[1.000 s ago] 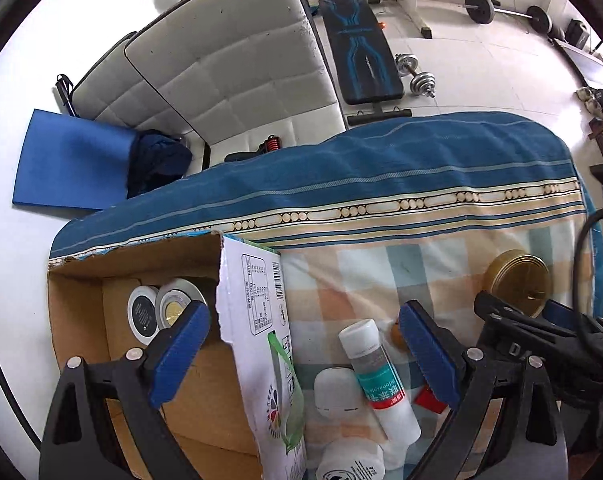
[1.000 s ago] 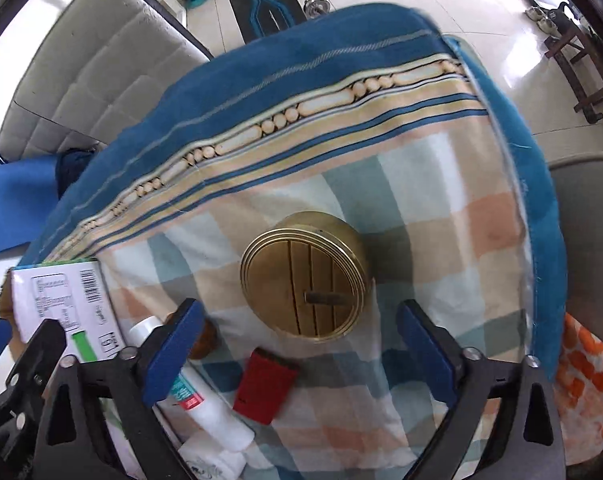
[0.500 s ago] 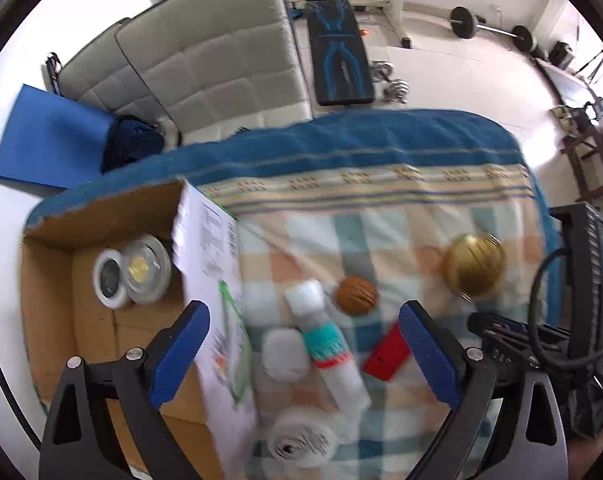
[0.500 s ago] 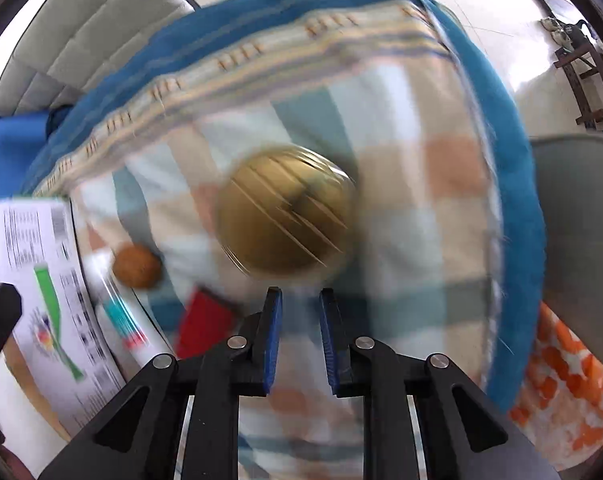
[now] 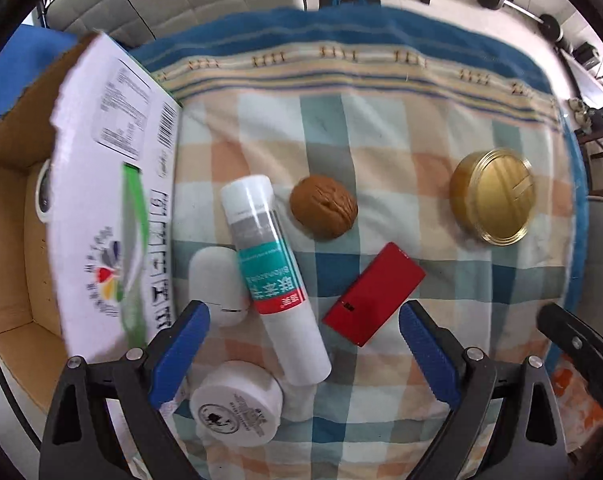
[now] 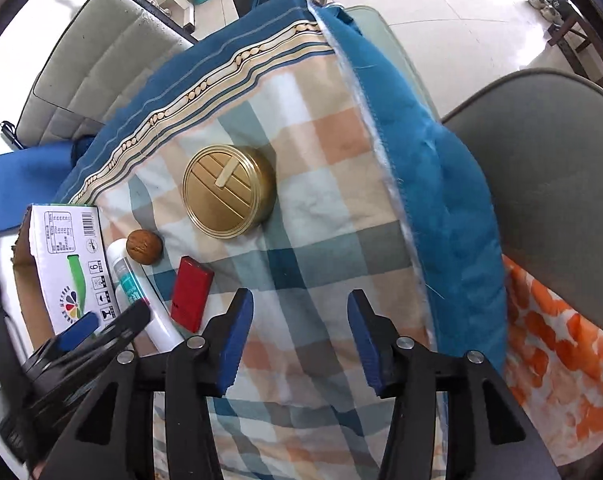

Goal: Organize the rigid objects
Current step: 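Grasp the white tube with the left tool while the right tool grasps the gold tin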

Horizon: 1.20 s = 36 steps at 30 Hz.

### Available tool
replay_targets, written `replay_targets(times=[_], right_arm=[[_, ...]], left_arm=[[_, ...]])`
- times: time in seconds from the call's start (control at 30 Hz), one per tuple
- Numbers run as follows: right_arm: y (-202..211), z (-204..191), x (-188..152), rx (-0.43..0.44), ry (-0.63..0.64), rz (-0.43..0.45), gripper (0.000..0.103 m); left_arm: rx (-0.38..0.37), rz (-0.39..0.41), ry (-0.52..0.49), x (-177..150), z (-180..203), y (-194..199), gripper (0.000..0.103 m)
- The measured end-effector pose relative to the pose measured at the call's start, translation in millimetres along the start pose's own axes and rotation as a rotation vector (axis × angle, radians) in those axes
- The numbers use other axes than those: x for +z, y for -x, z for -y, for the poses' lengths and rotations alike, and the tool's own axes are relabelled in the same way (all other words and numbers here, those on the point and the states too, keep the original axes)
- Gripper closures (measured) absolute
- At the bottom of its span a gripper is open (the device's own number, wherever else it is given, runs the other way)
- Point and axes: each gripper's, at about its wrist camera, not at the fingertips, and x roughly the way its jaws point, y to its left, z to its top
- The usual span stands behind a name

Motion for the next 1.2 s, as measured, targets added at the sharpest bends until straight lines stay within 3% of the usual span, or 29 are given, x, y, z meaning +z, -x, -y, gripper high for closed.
replay_targets(times=[0.13, 0.17, 0.27, 0.37, 0.4, 0.5, 0.6, 0.77, 0.83, 0.9, 1.03, 1.1, 1.2], right_arm=[[6.3, 4.9, -4.6, -0.021, 0.011, -0.010, 0.051], [6.2, 3.0, -6.6, -0.028, 0.016, -0.008, 0.051], [5.6, 0.1, -1.0, -0.032, 0.033, -0.001, 0.051], [4.7, -10.1, 8.8, -0.028, 0.041, 0.019, 0.050], [3.5, -14.8, 13.7, -0.025, 0.043, 0.027, 0.045], [-0.7, -33.2, 29.6, -0.008, 0.053, 0.059, 0.033], [-11.1, -54.7, 44.2, -0.011, 0.082, 0.055, 0.031], [-40.4, -78.6, 65.3, -0.119, 0.097, 0.019, 0.028], [-52.6, -82.0, 70.5, -0.160, 0.097, 0.000, 0.028], [-60.8, -81.5, 72.8, -0.199, 0.100, -0.012, 0.035], [-59.1, -75.8, 68.4, -0.194, 0.114, -0.030, 0.036], [-57.1, -70.4, 59.8, -0.182, 0.123, -0.059, 0.036], [-47.8, -54.2, 42.1, -0.171, 0.147, -0.102, 0.036]], left_arm=[[0.018, -0.033, -0.018, 5.3, 10.0, -19.6, 0.011], [0.026, -0.029, -0.027, 5.7, 11.7, -21.8, 0.027], [0.038, -0.007, -0.038, 5.7, 11.8, -22.1, 0.036], [0.077, 0.022, -0.066, 9.0, 8.7, -19.0, 0.065], [0.079, 0.022, -0.073, 10.1, 7.7, -19.2, 0.069], [0.026, 0.022, -0.057, 18.3, -5.2, -19.2, 0.071], [-0.046, 0.021, -0.011, 26.1, -24.6, -15.7, 0.072], [-0.166, -0.016, 0.058, 31.4, -49.6, -21.4, 0.073], [-0.175, -0.032, 0.050, 33.5, -52.8, -25.0, 0.072], [-0.173, -0.029, 0.031, 31.8, -52.2, -26.9, 0.072], [-0.159, -0.011, -0.032, 31.3, -44.6, -27.4, 0.073], [-0.175, -0.010, -0.052, 24.5, -19.3, -24.2, 0.073], [-0.209, -0.014, -0.103, 4.6, -14.7, -23.3, 0.073]])
